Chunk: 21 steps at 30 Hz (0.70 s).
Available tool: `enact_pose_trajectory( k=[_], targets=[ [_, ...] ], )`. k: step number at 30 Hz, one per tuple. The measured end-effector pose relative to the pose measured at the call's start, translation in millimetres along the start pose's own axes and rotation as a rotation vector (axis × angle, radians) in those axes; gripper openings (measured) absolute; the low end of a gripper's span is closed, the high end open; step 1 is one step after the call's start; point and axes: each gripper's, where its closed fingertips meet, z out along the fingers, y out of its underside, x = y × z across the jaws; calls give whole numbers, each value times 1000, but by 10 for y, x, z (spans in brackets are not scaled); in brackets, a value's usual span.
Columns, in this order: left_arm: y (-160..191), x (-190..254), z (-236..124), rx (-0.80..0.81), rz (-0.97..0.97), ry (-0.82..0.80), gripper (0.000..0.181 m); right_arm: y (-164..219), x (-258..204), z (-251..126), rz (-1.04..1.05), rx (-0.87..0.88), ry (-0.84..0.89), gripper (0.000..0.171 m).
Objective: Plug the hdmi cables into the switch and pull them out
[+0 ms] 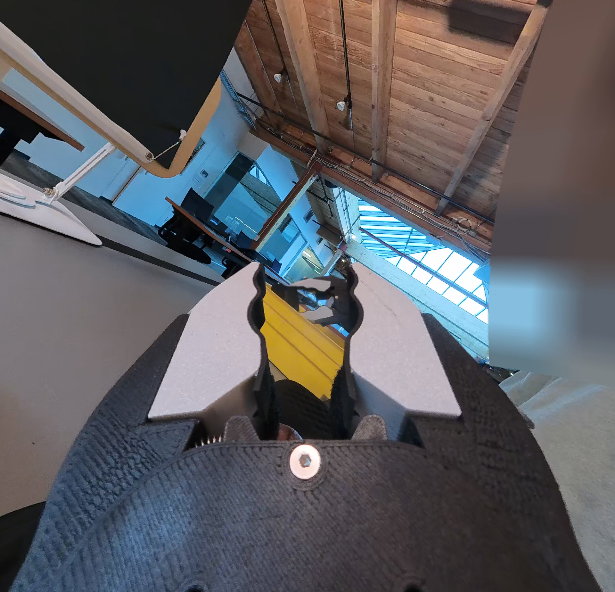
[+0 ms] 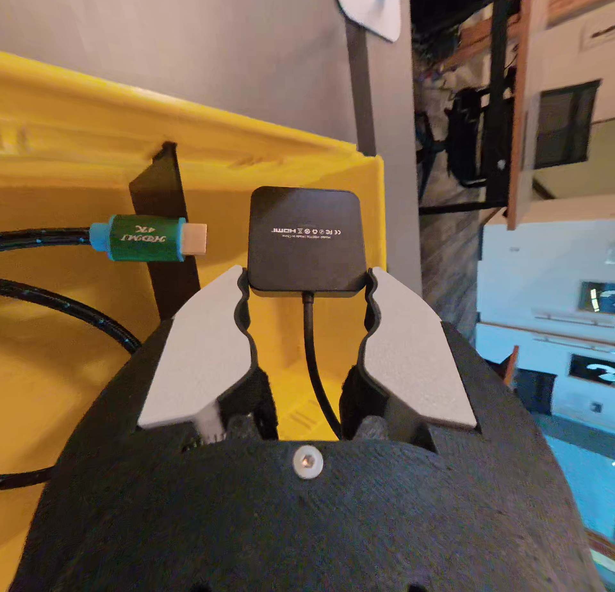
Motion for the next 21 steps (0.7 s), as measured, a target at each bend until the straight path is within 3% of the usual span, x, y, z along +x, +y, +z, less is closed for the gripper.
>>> enact_pose_trajectory(
  k=[11,21],
  targets=[
    [-10,-7,2,6,-13,0,45,-47,-52,83,241,110,-76,62],
    [-4,-7,12,3,-13,1,45,-201,314,-316,401,268,96,57]
  ],
)
